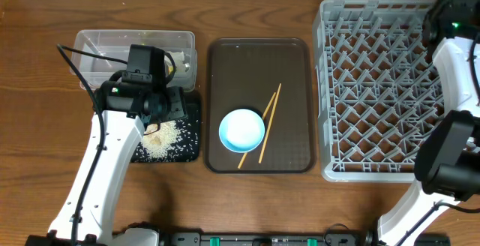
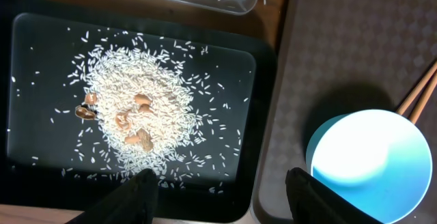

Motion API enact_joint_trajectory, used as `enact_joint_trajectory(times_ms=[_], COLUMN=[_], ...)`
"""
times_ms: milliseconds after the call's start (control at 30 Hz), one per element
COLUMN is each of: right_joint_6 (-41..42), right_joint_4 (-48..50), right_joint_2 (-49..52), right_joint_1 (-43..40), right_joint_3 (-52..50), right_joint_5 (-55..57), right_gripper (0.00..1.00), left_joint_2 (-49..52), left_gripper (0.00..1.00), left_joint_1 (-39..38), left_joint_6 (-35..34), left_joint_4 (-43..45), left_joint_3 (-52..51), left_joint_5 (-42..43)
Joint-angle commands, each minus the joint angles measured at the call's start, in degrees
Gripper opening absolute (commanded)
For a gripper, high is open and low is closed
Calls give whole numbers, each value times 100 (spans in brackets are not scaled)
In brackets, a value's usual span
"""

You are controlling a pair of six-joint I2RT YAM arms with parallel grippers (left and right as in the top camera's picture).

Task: Sort waste into correct bins and load items into the dishwasher rack
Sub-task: 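Grasp the teal plate and carry it into the dish rack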

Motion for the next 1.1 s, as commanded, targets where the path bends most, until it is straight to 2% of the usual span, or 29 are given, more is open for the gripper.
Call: enact_joint_trajectory(times_ms=[0, 133, 300, 400, 500, 633, 667, 767, 867, 967, 1067], right_joint_6=[1108, 1534, 1692, 1773, 2006, 2935, 3123, 3434, 3991, 4360, 4520], right_joint_4=[-487, -898, -942, -942, -973, -1499, -1781, -2472, -3071, -3576, -4140], right_joint_2=[120, 94, -133, -437, -828, -1349, -1478, -1725, -1871, -1888, -1869], right_joint_1=[157, 282, 317, 315, 317, 317, 317, 354, 487, 737, 1152], right_joint_3=[-109, -107, -107, -107, -107, -107, -107, -107, -107, -107, -109], right_joint_5=[-127, -120, -129, -326, -852, -2391, -3101, -4776, -6050, -6627, -6710], right_gripper=[5, 7, 16, 33, 55, 77, 78, 69, 63, 57, 52], left_joint_2=[24, 24, 24, 24, 24, 24, 24, 24, 24, 24, 24], left_gripper=[64, 64, 64, 63, 63, 63, 63, 64, 63, 64, 63], left_joint_1=[22, 22, 22, 22, 22, 22, 22, 22, 22, 22, 22], left_joint_6=[-28, -28, -28, -28, -28, -26, -26, -26, -26, -26, -26], left_joint_4=[-15, -13, -15, -15, -15, -17, -17, -39, -140, -254, -374], left_joint_3=[26, 26, 26, 26, 26, 26, 26, 26, 26, 26, 26], left_joint_5=[-90, -90, -90, -90, -90, -92, -92, -92, -92, -94, -96])
